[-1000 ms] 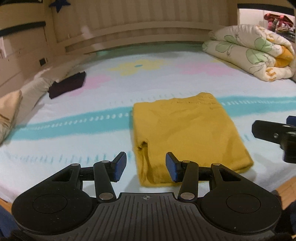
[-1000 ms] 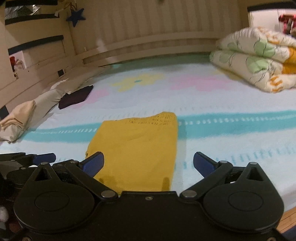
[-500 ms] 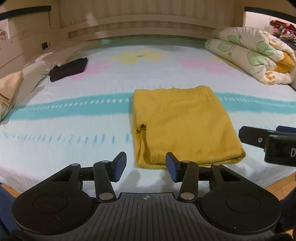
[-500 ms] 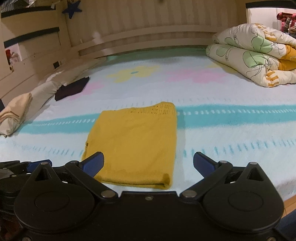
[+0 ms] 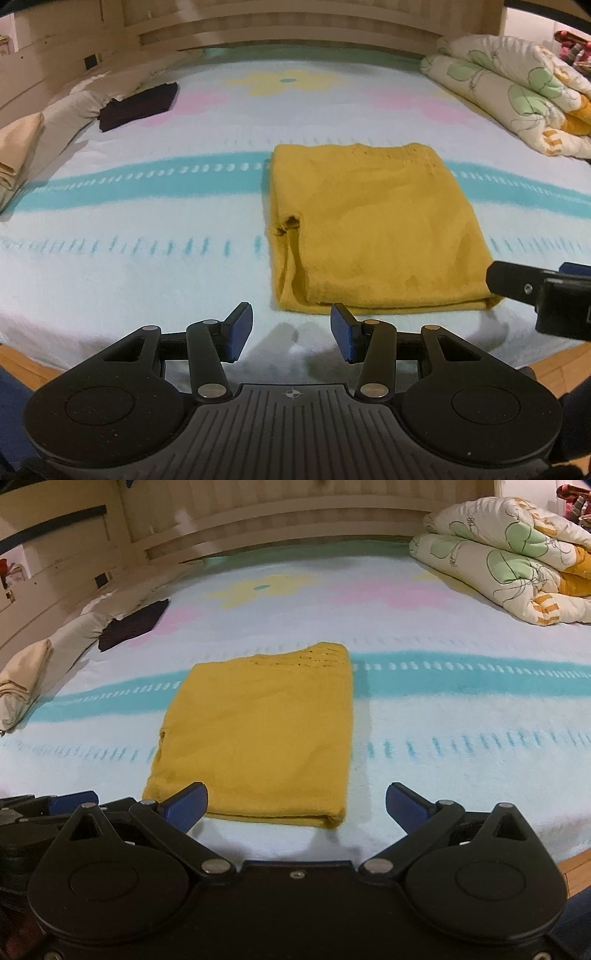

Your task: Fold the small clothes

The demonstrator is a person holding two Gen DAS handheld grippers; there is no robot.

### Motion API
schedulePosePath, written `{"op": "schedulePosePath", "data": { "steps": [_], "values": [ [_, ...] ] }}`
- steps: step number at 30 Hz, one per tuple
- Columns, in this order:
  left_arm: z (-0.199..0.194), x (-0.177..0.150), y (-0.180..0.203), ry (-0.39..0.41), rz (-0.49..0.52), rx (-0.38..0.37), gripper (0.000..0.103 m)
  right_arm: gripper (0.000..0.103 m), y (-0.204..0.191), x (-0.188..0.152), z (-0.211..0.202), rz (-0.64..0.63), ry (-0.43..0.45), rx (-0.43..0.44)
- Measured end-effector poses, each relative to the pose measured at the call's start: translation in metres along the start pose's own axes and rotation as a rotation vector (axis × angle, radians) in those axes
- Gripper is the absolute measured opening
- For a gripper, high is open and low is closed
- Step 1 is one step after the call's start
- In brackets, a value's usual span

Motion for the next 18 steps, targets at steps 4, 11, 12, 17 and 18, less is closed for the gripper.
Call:
{"op": "schedulePosePath", "data": {
  "steps": [4, 11, 12, 17, 18],
  "values": [
    [0.0014, -0.0017, 0.0022, -0.006, 0.006, -0.007, 0.045, 0.102, 0.0054, 0.0001, 0.0027, 0.007, -0.009, -0.012],
    [0.0006, -0.0008, 0.0023, 0.002, 0.01, 0.0, 0.045, 0.102, 0.0083, -0.0013, 0.0055, 0.01, -0.025, -0.021],
    [0.0002, -0.0003, 0.0019, 0.005, 0.012, 0.0, 0.045, 0.102, 0.0083, -0.0016, 0.0059, 0.009, -0.027, -0.021],
    [-0.0015, 0.002, 0.0015, 0.017, 0.016, 0.0, 0.045, 0.102, 0.009, -0.0027, 0.0078, 0.006, -0.037, -0.028],
    [-0.0014, 0.0022, 0.0017, 0.018, 0.016, 0.001, 0.045, 0.102, 0.0089, -0.003, 0.0079, 0.006, -0.04, -0.029]
  ]
}}
Point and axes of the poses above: each gripper's, at about its wrist camera, not at the fingertips, and z roughly the way its jaws point, y to its right, x to its top, the point moved 9 cm from there along z, roughly the way its jaws point, and after that the axes turned 9 degrees about y, right-handed, at the moved point
